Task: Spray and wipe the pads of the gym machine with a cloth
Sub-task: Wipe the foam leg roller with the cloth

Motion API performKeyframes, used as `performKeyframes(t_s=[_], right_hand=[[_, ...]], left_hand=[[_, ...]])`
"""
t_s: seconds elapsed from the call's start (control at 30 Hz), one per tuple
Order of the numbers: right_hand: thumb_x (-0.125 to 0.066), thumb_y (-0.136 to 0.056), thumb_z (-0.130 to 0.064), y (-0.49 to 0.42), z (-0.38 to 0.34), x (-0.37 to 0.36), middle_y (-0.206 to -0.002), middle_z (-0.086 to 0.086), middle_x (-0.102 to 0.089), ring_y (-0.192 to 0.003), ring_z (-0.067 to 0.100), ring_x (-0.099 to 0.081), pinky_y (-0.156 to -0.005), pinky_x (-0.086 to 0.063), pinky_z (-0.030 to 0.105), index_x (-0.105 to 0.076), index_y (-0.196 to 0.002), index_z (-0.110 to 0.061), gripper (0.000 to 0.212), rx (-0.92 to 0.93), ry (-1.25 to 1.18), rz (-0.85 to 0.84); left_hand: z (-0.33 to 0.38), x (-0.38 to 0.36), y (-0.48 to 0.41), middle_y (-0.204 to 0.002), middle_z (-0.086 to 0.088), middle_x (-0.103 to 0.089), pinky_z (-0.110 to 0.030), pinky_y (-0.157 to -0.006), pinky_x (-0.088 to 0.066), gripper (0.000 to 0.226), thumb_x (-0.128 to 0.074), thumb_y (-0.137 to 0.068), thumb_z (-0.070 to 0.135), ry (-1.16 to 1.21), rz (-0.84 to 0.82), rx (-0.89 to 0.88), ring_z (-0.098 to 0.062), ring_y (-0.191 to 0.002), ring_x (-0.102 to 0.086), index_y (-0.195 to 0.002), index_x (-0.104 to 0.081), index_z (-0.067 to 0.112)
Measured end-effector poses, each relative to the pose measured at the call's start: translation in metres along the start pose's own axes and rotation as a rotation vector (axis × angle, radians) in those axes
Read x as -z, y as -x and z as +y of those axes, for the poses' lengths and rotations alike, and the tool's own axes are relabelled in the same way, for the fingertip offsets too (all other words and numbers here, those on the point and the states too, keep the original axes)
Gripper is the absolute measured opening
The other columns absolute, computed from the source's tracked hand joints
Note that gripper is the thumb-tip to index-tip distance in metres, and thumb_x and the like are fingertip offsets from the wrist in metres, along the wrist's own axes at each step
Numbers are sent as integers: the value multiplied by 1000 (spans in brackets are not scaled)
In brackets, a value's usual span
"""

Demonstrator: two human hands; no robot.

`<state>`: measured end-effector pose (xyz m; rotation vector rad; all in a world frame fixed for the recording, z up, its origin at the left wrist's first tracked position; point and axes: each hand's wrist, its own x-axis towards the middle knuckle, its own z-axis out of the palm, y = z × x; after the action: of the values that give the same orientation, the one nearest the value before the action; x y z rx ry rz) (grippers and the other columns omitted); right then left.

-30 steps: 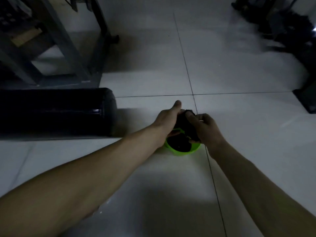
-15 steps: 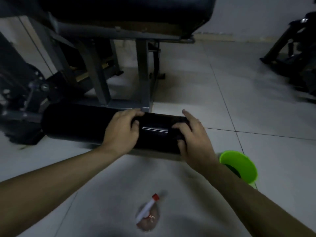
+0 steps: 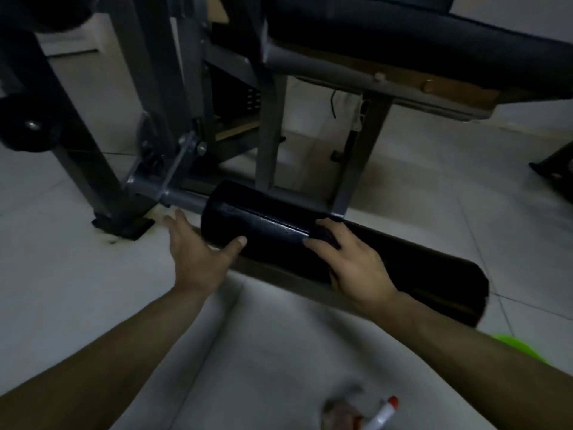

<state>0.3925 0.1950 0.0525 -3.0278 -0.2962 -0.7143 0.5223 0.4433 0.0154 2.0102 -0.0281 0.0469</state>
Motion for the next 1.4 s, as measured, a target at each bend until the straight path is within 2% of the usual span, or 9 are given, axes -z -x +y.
performKeyframes(t_s=[0.23,0.37,0.57,0.7,0.87,1.0,1.2,1.3,1.4], right_hand=[[-77,-85,-7,-129,-104,-64,-148,19,-50,-137,44,-48,-110,-46,52,-67,-131,-16,48,126,-81,21],[-64,-91,-18,-133,-103,-66,-141,18,-56,-135,43,-50,-115,-43,52,-69,-125,-12,35,171,-68,36],[-60,-92,-4,-45,-22,-18,-140,18,-55,-130,39,-52,-104,-52,47,-67,-130,-13,39,149,84,5],[-49,-95,-4,35,29,26,-142,20,-54,-131,39,-54,-96,-57,44,-68,-130,-11,41,51,126,-9],[-61,-93,2,64,41,37,-150,19,-50,-140,39,-50,-94,-58,51,-68,-132,-12,42,-67,96,-46],[-58,-97,-4,-1,-2,1,-146,19,-53,-137,38,-52,-101,-55,50,-68,-129,-12,35,21,13,19],[-57,-94,-17,-117,-87,-50,-142,17,-53,-124,41,-56,-94,-53,42,-67,-129,-14,37,129,-102,24],[-60,-92,-15,-152,-107,-64,-143,18,-54,-127,41,-53,-95,-50,42,-69,-125,-13,35,145,-134,-2],[-64,-87,-6,-140,-93,-57,-141,14,-56,-130,38,-52,-103,-46,42,-70,-125,-14,39,177,-118,-17]], left_hand=[[-22,17,-18,-137,4,-61,-45,-98,-53,39,-49,-108,37,593,-235,313,-12,-115,-60,-146,-52,32],[-10,7,-18,-132,-1,-65,-56,-96,-56,32,-42,-110,36,857,-276,445,-26,-117,-66,-138,-57,34],[13,-10,-20,-110,-3,-68,-49,-90,-58,20,-50,-106,44,768,-48,503,-26,-100,-68,-120,-58,32],[11,-35,-41,-116,-2,-67,-53,-94,-57,45,-52,-78,71,739,129,591,-34,-105,-67,-112,-64,44],[48,-24,-26,-142,-11,-57,-32,-102,-43,55,-42,-103,56,638,134,592,-37,-120,-60,-145,-52,22],[39,-12,-30,-130,-9,-65,-53,-92,-58,75,-63,-79,70,745,88,716,-35,-107,-66,-135,-57,21],[14,-6,-15,-117,-13,-69,-46,-108,-48,56,-47,-99,62,1029,-148,848,-33,-126,-62,-123,-58,12],[16,-3,-15,-123,-12,-72,-46,-95,-54,60,-47,-97,64,1238,-350,846,-31,-116,-66,-129,-62,16],[19,-7,-16,-118,-12,-72,-39,-80,-57,64,-55,-92,65,1282,-344,839,-30,-107,-69,-134,-61,18]])
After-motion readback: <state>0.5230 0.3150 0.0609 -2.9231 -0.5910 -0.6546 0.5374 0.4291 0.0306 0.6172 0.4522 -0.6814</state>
